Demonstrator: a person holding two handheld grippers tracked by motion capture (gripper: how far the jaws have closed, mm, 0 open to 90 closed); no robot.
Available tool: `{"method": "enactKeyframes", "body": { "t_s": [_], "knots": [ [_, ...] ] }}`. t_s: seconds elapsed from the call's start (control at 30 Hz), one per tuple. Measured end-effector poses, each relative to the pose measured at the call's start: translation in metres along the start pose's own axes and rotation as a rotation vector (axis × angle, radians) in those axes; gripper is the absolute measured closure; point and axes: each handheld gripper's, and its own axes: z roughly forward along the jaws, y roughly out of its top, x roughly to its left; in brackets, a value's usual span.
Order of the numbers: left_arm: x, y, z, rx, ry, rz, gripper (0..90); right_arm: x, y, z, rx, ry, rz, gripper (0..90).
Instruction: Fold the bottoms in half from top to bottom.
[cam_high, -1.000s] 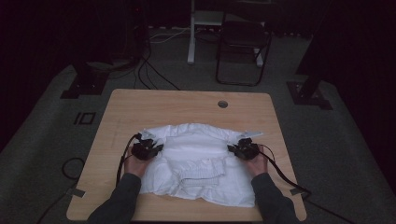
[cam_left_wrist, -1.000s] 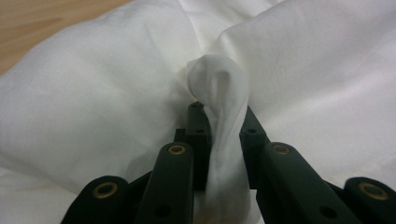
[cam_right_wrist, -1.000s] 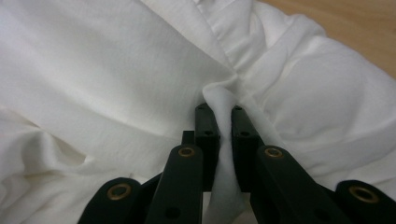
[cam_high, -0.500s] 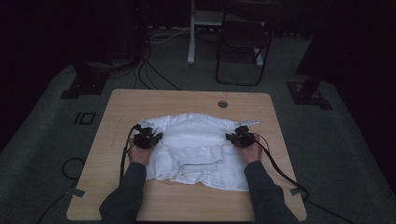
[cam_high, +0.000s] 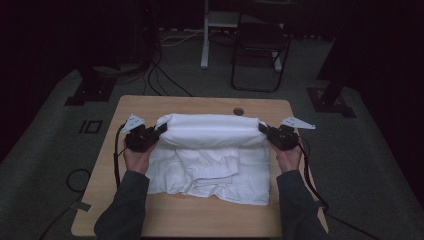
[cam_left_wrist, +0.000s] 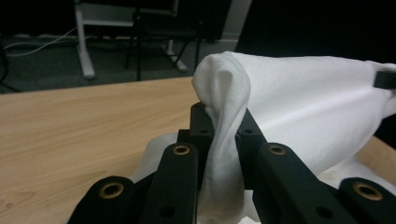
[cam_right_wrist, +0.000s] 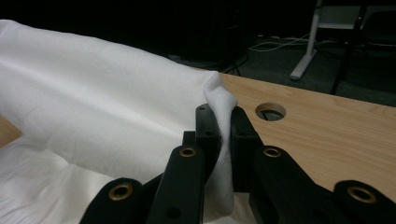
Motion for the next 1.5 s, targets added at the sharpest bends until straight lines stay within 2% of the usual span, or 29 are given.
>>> {"method": "enactKeyframes", "body": {
  "t_s": [0.07, 0.1, 0.23, 0.37, 0.43, 0.5, 0.53, 0.6, 0.67, 0.73, 0.87, 0.93, 1.0, 1.07, 1.13, 1.27, 1.4, 1.5],
  "knots": [
    [-0.002, -0.004, -0.004, 0.015, -0.008, 0.008, 82.5, 0.002, 0.0, -0.003, 0.003, 0.003, -0.003, 85.4],
    [-0.002, -0.008, -0.006, 0.021, -0.015, 0.002, 82.3, 0.006, -0.004, -0.007, 0.024, 0.01, -0.027, 85.3],
    [0.002, -0.03, -0.011, 0.054, -0.038, -0.045, 81.5, 0.016, -0.021, -0.016, 0.058, 0.046, -0.034, 84.9],
    [0.003, -0.058, -0.014, 0.126, -0.059, -0.074, 77.5, 0.026, -0.043, -0.02, 0.121, 0.071, -0.043, 84.3],
    [0.004, -0.066, -0.015, 0.179, -0.055, -0.04, 67.0, 0.031, -0.053, -0.02, 0.166, 0.088, -0.052, 81.0],
    [0.003, -0.062, -0.016, 0.19, -0.034, -0.013, 58.3, 0.035, -0.056, -0.021, 0.195, 0.114, -0.066, 68.5],
    [0.003, -0.059, -0.016, 0.185, -0.03, -0.01, 55.2, 0.037, -0.054, -0.021, 0.189, 0.109, -0.089, 61.1],
    [-0.001, -0.046, -0.015, 0.172, -0.018, 0.01, 51.7, 0.041, -0.046, -0.022, 0.155, 0.102, -0.089, 53.4],
    [-0.007, -0.031, -0.012, 0.157, 0.008, 0.031, 52.0, 0.045, -0.033, -0.021, 0.115, 0.096, -0.083, 52.9],
    [-0.013, -0.02, -0.005, 0.163, 0.028, 0.034, 55.4, 0.052, -0.022, -0.015, 0.101, 0.079, -0.082, 53.7],
    [-0.027, -0.009, 0.018, 0.206, 0.023, 0.025, 62.1, 0.069, -0.012, 0.012, 0.155, 0.042, -0.1, 56.3],
    [-0.037, -0.01, 0.028, 0.23, 0.016, 0.032, 64.0, 0.077, -0.013, 0.027, 0.178, 0.047, -0.113, 56.7],
    [-0.045, -0.015, 0.036, 0.255, 0.004, 0.051, 65.7, 0.082, -0.017, 0.04, 0.194, 0.046, -0.116, 57.6],
    [-0.05, -0.026, 0.042, 0.287, -0.011, 0.063, 66.4, 0.083, -0.023, 0.047, 0.221, 0.048, -0.102, 58.0],
    [-0.052, -0.037, 0.044, 0.307, -0.019, 0.066, 67.0, 0.086, -0.03, 0.05, 0.242, 0.045, -0.113, 58.3],
    [-0.053, -0.064, 0.038, 0.329, -0.029, 0.068, 67.4, 0.088, -0.048, 0.044, 0.254, 0.059, -0.105, 58.4],
    [-0.054, -0.084, 0.026, 0.324, -0.022, 0.089, 67.3, 0.089, -0.065, 0.034, 0.261, 0.064, -0.096, 58.3],
    [-0.054, -0.095, 0.02, 0.322, -0.011, 0.105, 67.2, 0.09, -0.076, 0.027, 0.27, 0.05, -0.11, 58.2]
  ]
}}
